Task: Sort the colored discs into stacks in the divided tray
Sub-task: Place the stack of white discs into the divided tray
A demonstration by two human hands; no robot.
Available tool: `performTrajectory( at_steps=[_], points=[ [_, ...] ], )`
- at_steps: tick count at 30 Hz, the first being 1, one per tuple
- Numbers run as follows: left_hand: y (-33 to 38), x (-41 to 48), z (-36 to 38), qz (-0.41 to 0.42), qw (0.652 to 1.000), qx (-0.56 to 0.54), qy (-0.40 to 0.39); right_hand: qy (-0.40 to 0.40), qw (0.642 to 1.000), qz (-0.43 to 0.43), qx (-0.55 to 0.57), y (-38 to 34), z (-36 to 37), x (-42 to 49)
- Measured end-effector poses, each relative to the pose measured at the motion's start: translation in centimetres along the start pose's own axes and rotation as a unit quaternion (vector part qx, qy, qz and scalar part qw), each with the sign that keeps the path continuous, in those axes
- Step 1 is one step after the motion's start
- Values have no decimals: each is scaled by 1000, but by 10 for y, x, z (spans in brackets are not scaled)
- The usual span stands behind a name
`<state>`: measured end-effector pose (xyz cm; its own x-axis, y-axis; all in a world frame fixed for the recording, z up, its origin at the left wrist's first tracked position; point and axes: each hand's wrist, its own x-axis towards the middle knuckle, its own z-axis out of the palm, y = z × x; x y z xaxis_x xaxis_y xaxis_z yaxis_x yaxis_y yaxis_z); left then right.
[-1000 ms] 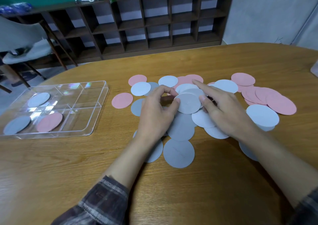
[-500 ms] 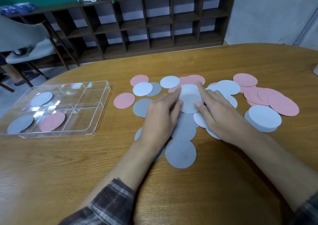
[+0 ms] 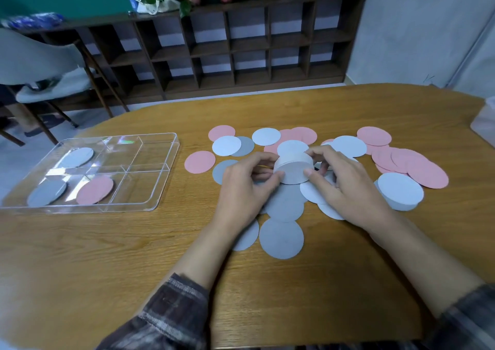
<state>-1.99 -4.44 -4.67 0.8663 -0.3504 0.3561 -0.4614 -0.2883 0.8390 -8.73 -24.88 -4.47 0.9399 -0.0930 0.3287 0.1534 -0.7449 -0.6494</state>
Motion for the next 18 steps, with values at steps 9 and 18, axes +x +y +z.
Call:
performTrajectory(
  at_steps=[9,18],
  points=[
    [0,-27,-41,57,997,24,35,-25,999,-30,-1,-44,9,-6],
    [-10,-41,-133,13,998,57,33,-56,995,-77,17,-113,51,17]
  ],
)
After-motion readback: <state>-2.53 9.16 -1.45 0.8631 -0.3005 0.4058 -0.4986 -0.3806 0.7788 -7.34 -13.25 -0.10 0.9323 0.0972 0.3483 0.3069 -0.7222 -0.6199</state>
